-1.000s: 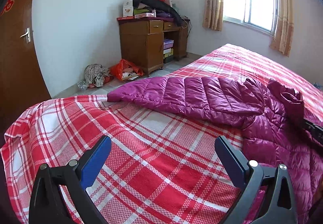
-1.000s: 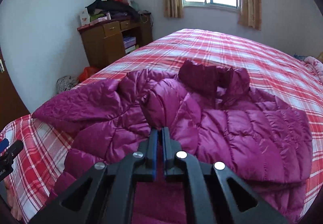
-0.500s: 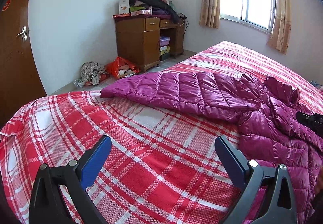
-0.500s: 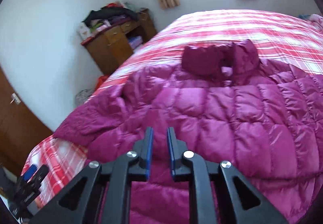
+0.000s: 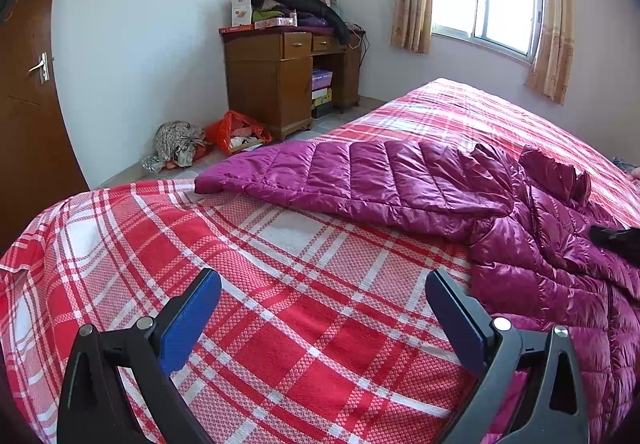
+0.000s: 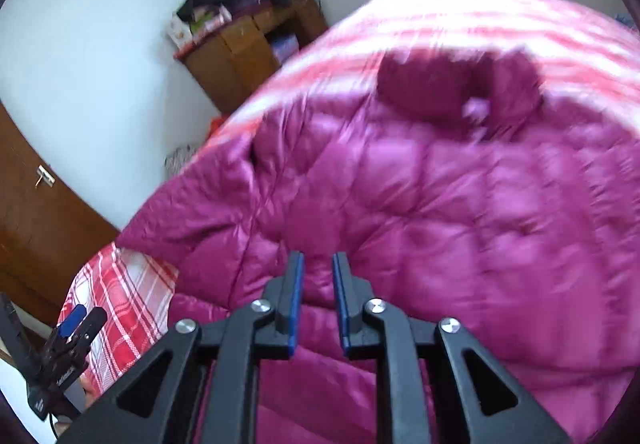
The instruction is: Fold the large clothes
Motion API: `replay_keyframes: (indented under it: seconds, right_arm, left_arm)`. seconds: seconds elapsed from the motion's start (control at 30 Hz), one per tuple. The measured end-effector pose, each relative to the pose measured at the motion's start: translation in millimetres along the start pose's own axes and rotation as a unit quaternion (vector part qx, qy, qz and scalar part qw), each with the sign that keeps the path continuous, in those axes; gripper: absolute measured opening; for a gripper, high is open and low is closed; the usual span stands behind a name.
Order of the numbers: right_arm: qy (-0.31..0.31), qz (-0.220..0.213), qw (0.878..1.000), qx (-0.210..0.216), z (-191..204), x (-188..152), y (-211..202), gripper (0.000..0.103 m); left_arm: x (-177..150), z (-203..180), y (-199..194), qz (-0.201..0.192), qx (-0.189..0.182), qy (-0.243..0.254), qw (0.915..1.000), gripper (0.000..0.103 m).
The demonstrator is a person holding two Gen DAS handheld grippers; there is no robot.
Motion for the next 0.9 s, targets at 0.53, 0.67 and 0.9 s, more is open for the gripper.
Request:
replay_keyframes:
  seconds: [0.53,0.67,0.9]
  right_arm:
    - [0.079,-0.013,0.977,-0.196,-161.0,-25.2,-46.2,0.039]
    - [0.029,-0.048,0.974,-0.221,-139.5,-31.2,-49.7,0.074]
    - [0.012,-0.056,0.976,-0.212,-132.4,-33.3,-48.0,0.086]
  left_arm:
    - [19.8,-36.8,-9.3,0.014,-0.009,0.011,0.9998,0.102]
    - [44.9,3.0,-5.6,0.005,0.018,-0.055,0.9983,0.102]
    - [95.6,94.4,47.3,0.026,0.062,-0.225,0.9720,0.102]
Point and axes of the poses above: each gripper's, at about its wrist camera, not at the fingertips, and y roughly the way its jaws point, z to its left, x to its top, the point moved 1 cm from there along y, roughly the way its jaws point, and after that the axes turned 1 degree about x, right-handed, at the moved point
